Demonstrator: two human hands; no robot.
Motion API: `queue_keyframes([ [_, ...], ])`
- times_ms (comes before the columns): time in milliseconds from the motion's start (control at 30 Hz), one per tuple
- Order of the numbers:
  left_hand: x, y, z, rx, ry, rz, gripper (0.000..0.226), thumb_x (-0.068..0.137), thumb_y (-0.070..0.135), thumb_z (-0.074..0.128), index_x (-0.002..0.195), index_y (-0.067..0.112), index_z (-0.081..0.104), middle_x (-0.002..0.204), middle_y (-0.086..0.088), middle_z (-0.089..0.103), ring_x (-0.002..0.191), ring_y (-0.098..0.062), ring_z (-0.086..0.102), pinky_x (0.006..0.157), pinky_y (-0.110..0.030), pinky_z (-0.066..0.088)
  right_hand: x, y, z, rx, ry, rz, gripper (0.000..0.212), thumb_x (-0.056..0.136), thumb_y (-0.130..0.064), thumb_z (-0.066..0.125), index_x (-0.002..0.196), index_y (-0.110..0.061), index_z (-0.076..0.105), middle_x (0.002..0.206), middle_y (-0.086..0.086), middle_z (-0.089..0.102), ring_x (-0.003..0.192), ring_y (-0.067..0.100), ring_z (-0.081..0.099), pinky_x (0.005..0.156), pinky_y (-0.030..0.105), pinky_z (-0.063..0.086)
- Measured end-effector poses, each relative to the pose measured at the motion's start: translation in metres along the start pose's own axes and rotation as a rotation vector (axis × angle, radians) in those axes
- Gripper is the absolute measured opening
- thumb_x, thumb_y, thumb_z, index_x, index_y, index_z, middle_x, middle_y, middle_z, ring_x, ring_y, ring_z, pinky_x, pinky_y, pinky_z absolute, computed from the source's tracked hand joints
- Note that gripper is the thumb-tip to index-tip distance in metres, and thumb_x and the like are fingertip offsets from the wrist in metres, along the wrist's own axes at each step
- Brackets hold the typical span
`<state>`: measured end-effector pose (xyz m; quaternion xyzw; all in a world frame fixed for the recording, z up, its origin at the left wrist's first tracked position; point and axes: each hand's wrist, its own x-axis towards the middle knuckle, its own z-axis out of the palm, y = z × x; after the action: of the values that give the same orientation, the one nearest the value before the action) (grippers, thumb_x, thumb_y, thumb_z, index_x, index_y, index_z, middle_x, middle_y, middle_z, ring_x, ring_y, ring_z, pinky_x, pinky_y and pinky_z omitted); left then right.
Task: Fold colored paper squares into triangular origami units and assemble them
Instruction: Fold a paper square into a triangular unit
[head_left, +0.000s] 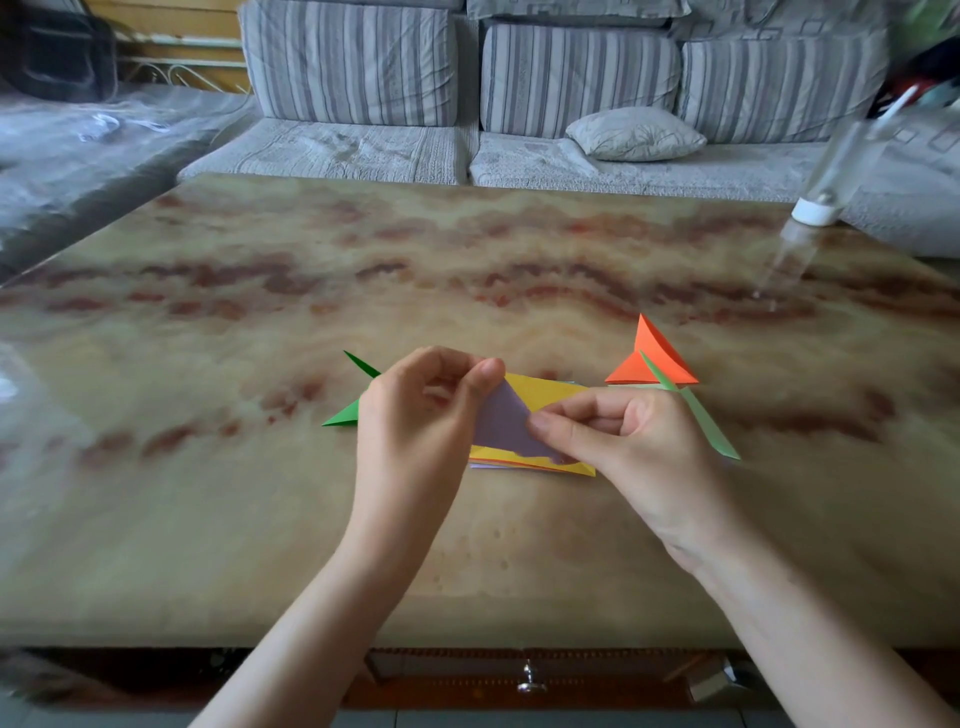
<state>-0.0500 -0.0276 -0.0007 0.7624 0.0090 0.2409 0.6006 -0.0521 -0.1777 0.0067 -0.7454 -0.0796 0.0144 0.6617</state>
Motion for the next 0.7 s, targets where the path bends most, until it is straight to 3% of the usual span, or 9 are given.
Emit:
queue_keyframes([
  [100,0.001,-0.001,0.000,0.023,0.011,0.004,0.015,0.083,0.020,0.068,0.069,0.022,0.067,0.058,0.020,0.065,0.057,0.007,0.058,0.056,-0.006,0.041,0.000,0.000,0.001,0.014,-0.009,0.002,0.007,0.078,-0.003,0.071,0.071,-0.007,0.071,0.058,-0.004,0.069,0.054,0.001,0.062,0.058,0.012,0.047],
  [200,0.004,-0.004,-0.001,0.048,0.034,0.013,0.018,0.084,0.020,0.068,0.067,0.023,0.065,0.056,0.016,0.062,0.054,0.008,0.054,0.054,-0.006,0.038,-0.002,0.003,-0.001,0.015,-0.022,0.020,0.005,0.078,-0.003,0.070,0.073,-0.003,0.071,0.065,0.003,0.073,0.059,0.005,0.066,0.059,0.012,0.047],
  [333,0.033,-0.017,-0.024,0.021,0.180,0.030,0.018,0.085,0.030,0.065,0.068,0.024,0.064,0.057,0.013,0.058,0.055,0.005,0.045,0.058,-0.018,0.038,-0.006,0.005,-0.007,0.016,-0.024,0.019,0.005,0.078,-0.002,0.069,0.074,-0.001,0.071,0.073,0.009,0.074,0.071,0.014,0.071,0.068,0.017,0.053],
  [433,0.036,-0.018,-0.029,-0.003,0.139,0.021,0.020,0.086,0.028,0.066,0.067,0.021,0.065,0.053,0.017,0.056,0.055,0.004,0.043,0.054,-0.015,0.035,-0.004,0.004,-0.010,0.006,0.001,-0.018,0.006,0.079,-0.003,0.068,0.075,0.000,0.072,0.072,0.008,0.074,0.068,0.011,0.070,0.064,0.017,0.051],
  [700,0.023,-0.015,-0.012,-0.091,0.029,-0.055,0.019,0.084,0.026,0.069,0.065,0.022,0.065,0.052,0.017,0.057,0.053,0.004,0.046,0.051,-0.012,0.036,0.001,0.007,0.000,0.123,0.070,-0.010,0.012,0.086,-0.013,0.062,0.084,-0.002,0.068,0.079,0.007,0.075,0.071,0.025,0.072,0.063,0.029,0.053],
])
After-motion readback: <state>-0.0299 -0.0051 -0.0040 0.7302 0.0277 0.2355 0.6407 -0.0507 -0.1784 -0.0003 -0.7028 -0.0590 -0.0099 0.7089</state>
